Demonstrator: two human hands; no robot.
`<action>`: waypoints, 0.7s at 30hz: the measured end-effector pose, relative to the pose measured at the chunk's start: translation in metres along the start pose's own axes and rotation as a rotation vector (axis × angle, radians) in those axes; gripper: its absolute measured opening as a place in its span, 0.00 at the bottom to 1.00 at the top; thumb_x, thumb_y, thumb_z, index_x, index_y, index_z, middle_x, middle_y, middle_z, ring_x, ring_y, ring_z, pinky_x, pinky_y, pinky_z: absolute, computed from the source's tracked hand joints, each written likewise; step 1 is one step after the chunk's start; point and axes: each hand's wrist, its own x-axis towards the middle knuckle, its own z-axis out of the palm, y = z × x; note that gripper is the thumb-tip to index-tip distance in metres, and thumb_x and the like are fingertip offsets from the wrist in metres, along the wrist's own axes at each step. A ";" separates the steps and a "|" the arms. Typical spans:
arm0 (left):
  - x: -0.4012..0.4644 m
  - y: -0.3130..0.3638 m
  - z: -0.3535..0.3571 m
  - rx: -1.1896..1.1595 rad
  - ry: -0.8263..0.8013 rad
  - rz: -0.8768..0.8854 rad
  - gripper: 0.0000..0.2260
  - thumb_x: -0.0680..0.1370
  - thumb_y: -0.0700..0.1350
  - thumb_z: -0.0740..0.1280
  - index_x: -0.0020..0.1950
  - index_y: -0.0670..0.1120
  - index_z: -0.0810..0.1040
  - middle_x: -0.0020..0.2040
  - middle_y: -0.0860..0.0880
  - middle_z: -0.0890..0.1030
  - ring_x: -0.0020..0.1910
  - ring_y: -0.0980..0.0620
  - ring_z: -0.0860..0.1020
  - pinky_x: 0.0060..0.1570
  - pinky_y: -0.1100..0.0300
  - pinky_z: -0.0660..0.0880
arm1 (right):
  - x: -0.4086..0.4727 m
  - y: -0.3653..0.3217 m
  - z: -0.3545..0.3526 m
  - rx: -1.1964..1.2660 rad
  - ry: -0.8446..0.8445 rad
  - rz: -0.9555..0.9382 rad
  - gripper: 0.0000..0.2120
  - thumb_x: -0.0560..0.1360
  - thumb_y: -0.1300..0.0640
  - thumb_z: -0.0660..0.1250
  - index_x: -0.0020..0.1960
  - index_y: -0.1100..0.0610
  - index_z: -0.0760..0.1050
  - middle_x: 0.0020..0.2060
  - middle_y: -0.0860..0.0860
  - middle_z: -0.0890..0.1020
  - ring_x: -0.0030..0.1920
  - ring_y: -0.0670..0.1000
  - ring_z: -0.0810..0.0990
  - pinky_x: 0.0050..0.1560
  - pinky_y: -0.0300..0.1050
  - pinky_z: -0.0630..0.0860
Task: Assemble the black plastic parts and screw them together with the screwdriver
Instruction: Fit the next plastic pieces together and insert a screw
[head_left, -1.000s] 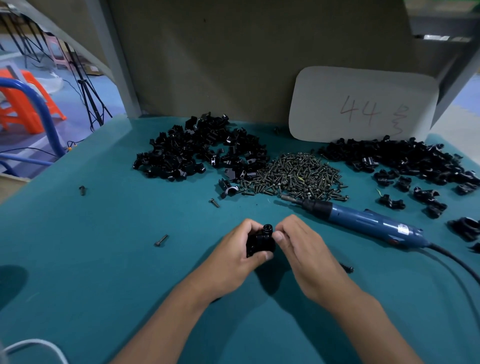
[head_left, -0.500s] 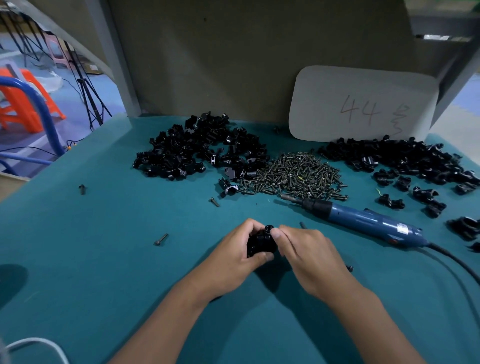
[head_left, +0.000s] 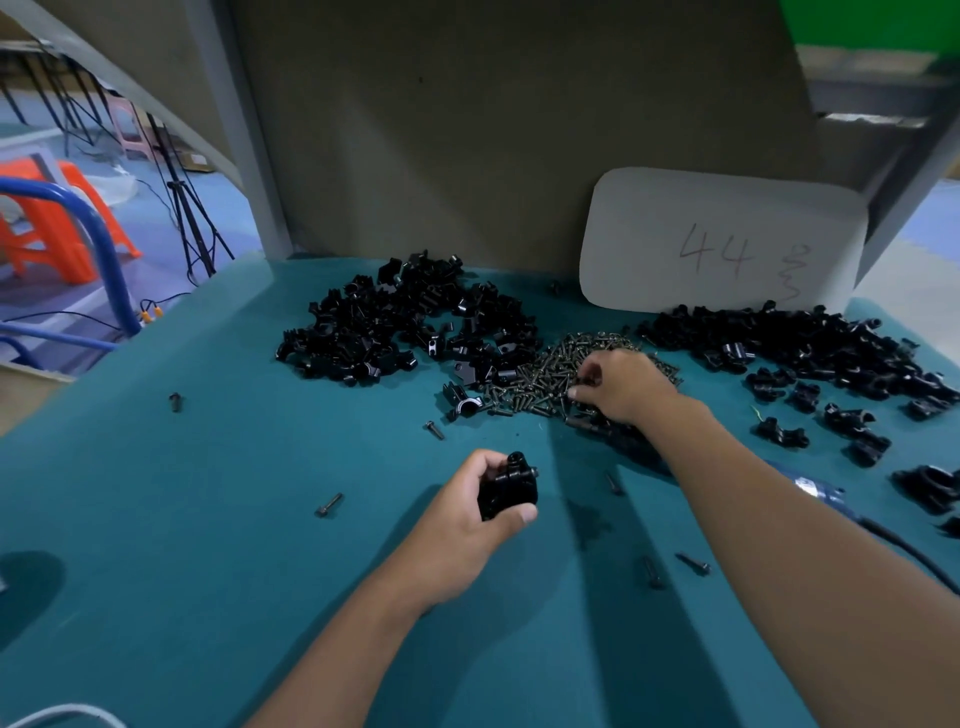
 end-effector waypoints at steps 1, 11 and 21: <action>0.000 0.000 -0.001 -0.018 -0.004 -0.010 0.11 0.76 0.55 0.70 0.56 0.60 0.73 0.49 0.54 0.79 0.44 0.57 0.77 0.47 0.58 0.75 | 0.006 -0.001 0.001 -0.022 -0.028 0.007 0.15 0.78 0.45 0.71 0.60 0.53 0.78 0.56 0.54 0.81 0.55 0.56 0.79 0.59 0.52 0.78; 0.003 0.007 -0.002 -0.232 0.043 -0.052 0.12 0.80 0.40 0.70 0.61 0.47 0.72 0.50 0.51 0.87 0.39 0.57 0.79 0.44 0.64 0.75 | -0.002 0.004 -0.006 0.052 0.152 0.066 0.06 0.80 0.59 0.69 0.56 0.51 0.79 0.49 0.52 0.84 0.51 0.55 0.81 0.54 0.53 0.81; 0.003 0.007 -0.002 -0.232 0.053 -0.045 0.12 0.80 0.42 0.70 0.63 0.49 0.75 0.49 0.49 0.87 0.38 0.57 0.78 0.43 0.66 0.74 | -0.030 0.020 -0.008 0.341 0.433 0.027 0.13 0.83 0.65 0.57 0.62 0.56 0.75 0.50 0.54 0.83 0.51 0.58 0.81 0.50 0.59 0.80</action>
